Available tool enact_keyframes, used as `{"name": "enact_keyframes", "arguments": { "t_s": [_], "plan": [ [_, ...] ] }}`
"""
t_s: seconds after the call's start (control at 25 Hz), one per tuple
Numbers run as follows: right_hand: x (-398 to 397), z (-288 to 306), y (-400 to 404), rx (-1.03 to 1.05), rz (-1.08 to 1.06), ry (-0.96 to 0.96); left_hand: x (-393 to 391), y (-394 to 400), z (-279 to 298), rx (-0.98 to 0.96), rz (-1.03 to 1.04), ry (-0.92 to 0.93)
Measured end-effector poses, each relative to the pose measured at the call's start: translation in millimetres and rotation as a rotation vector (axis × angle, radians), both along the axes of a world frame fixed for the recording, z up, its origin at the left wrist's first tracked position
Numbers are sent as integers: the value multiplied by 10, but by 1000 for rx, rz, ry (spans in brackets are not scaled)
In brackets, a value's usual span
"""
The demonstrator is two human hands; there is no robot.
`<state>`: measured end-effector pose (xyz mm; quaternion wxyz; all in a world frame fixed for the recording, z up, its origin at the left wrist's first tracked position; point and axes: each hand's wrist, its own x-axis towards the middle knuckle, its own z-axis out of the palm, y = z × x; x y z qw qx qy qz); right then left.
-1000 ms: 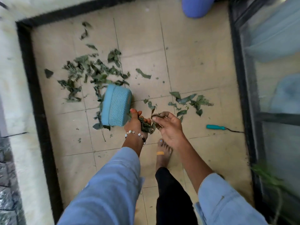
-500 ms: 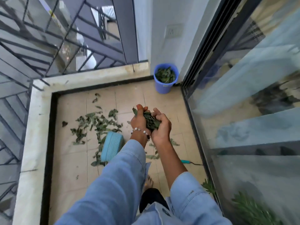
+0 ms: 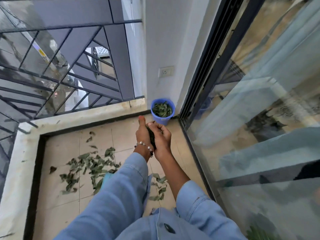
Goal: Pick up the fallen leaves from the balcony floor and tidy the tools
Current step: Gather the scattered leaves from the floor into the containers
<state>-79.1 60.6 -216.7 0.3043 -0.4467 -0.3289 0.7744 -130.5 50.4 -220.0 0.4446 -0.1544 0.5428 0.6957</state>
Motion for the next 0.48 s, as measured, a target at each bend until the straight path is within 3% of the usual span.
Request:
{"name": "enact_keyframes", "arguments": {
  "t_s": [0.12, 0.24, 0.48],
  "plan": [
    [-227, -17, 204, 36, 8, -10, -217, 215, 35, 52, 83, -85],
    [-684, -100, 596, 55, -4, -52, -669, 601, -52, -63, 94, -48],
    [-1569, 2, 1405, 218, -32, -159, -1532, 1401, 156, -96, -64, 45]
  ]
}}
